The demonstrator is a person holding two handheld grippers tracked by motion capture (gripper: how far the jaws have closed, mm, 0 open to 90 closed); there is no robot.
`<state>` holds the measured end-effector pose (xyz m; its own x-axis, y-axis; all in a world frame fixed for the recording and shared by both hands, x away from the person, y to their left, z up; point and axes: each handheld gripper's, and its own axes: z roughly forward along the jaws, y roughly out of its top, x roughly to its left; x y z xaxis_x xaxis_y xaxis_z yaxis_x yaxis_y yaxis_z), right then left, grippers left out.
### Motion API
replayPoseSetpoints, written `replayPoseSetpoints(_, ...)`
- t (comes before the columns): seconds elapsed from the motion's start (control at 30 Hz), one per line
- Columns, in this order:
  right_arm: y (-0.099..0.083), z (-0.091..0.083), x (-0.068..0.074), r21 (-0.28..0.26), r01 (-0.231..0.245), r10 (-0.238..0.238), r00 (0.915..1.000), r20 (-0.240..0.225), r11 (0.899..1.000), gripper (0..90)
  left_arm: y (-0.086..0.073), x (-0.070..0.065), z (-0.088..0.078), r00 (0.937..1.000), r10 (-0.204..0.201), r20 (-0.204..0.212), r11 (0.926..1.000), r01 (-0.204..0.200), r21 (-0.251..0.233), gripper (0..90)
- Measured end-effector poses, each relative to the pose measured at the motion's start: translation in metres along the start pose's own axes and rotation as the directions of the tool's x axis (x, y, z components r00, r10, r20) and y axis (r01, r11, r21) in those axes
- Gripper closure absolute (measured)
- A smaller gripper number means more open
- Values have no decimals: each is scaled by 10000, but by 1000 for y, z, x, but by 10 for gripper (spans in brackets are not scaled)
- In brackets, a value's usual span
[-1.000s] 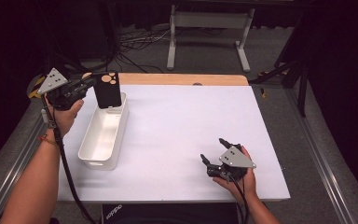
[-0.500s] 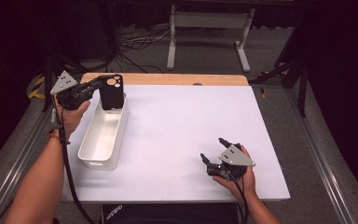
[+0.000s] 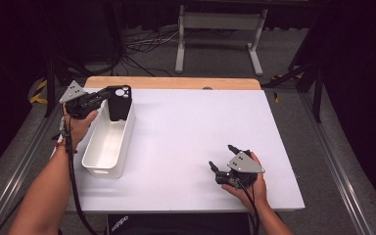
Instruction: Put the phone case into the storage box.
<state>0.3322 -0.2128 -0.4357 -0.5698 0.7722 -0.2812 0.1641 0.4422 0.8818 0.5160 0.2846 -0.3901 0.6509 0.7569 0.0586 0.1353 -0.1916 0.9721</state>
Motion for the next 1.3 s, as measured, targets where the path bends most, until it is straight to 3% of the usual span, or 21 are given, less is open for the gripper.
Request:
replayPoseSetpoints(0.1,0,1,0,29,-33,33,10000,-1,10000,185,-1,1,2,9999,107,-8,9999,-107,49,833)
replayPoseSetpoints(0.27,0,1,0,16,10,-10,10000,10,10000,185,-5,3,3,10000,-83,17,9998,83,-157,832)
replayPoseSetpoints(0.4,0,1,0,32,-10,10,10000,-9,10000,185,-10,7,2,9993,-358,-146,9990,355,-262,828)
replayPoseSetpoints(0.5,0,1,0,16,61,-61,10000,34,10000,185,-13,12,2,9983,-347,-474,9992,338,-196,814)
replayPoseSetpoints(0.63,1,0,-1,-66,67,-66,9999,158,10000,186,-17,14,4,9977,-182,-649,9991,206,357,793)
replayPoseSetpoints(1.03,2,1,-2,-54,35,-35,9999,142,10000,186,-22,15,13,9963,-60,-856,9966,130,817,733)
replayPoseSetpoints(1.3,1,1,-2,-38,128,-128,9999,95,9999,186,-21,14,18,9922,461,-1160,9916,-314,1255,701)
